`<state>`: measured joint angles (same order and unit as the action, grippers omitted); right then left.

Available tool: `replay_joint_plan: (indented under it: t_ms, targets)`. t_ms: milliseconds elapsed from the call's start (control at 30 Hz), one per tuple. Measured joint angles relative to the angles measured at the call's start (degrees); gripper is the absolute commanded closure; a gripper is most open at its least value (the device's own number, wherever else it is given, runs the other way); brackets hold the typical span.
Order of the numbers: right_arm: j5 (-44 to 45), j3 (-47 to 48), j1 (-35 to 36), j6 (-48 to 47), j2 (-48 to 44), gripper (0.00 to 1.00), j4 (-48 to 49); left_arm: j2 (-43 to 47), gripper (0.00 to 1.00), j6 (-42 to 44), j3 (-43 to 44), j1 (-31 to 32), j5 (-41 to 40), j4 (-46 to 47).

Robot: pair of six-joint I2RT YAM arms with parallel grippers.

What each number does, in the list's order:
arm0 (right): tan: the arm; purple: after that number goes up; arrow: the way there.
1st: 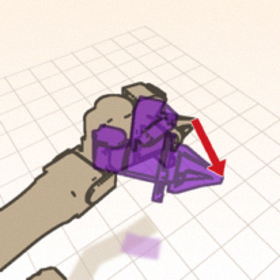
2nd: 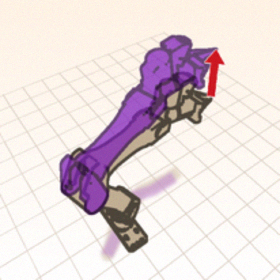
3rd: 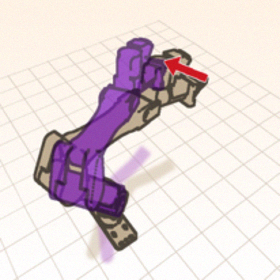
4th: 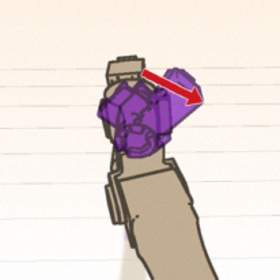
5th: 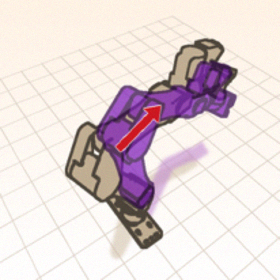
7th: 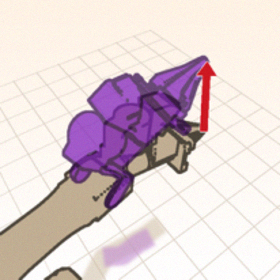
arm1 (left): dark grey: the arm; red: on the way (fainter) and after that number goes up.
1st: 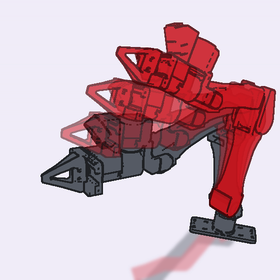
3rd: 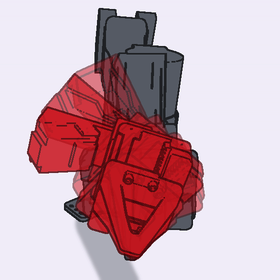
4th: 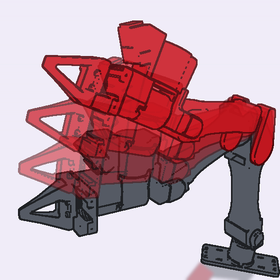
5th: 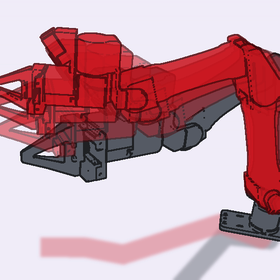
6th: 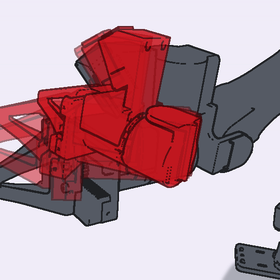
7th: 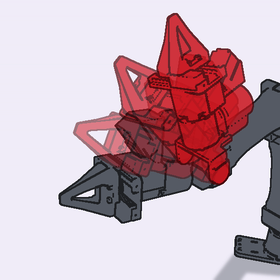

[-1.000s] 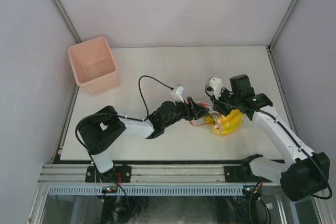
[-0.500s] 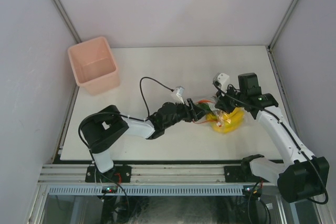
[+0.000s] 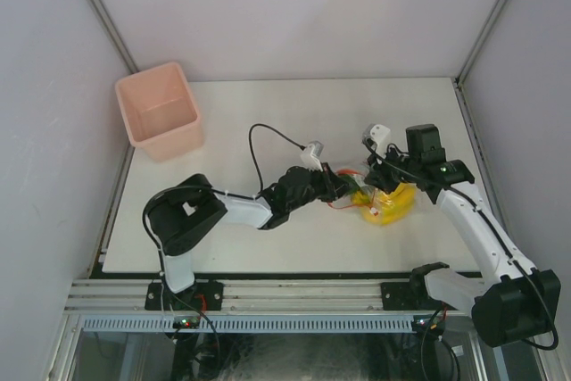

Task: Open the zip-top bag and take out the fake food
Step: Pick up the fake fruit from the zipper food storage bag.

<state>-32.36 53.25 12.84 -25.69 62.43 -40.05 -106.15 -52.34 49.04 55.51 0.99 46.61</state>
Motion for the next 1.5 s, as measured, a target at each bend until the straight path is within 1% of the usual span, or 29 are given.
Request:
replay_joint_plan:
  t_ms: [167, 300, 567, 767, 900, 1033, 1167, 1300, 1500]
  targets:
    - [1.01, 0.0, 0.0, 0.0, 0.0, 1.0, 0.11, 0.11, 1.0, 2.64, 1.2, -0.15, 0.72, -2.25]
    - [3.37, 0.0, 0.0, 0.09, 0.0, 1.0, 0.92, 2.47, 1.0, 6.23, 1.33, -0.15, 0.7, -6.16]
    - [9.31, 0.0, 0.0, 1.03, 0.48, 1.0, 4.52, 11.43, 1.0, 15.82, 2.43, 0.44, 0.5, -17.77]
    - [11.56, 0.0, -0.2, 1.64, 0.5, 1.0, 6.01, 13.46, 1.0, 19.98, 4.74, 0.5, 1.11, -24.09]
    - [10.95, 0.0, -1.11, 2.16, 0.5, 1.0, 6.12, 14.56, 1.0, 20.5, 4.76, -0.5, 2.86, -26.25]
    - [5.77, -0.02, -0.9, 2.34, 0.42, 1.0, 6.34, 14.75, 1.0, 20.68, 6.01, -1.44, 5.86, -28.52]
    - [0.42, -0.02, 0.42, 2.62, 0.42, 1.0, 6.49, 13.57, 1.0, 20.94, 10.8, -1.75, 10.23, -30.93]
    - [0.35, -0.02, 0.28, 4.02, 0.59, 1.0, 7.5, 12.81, 1.0, 23.12, 14.23, -1.75, 12.41, -34.12]
    - [2.45, -0.63, -2.49, 7.13, 1.51, 1.0, 9.77, 13.18, 1.0, 27.06, 14.93, -2.34, 14.45, -37.7]
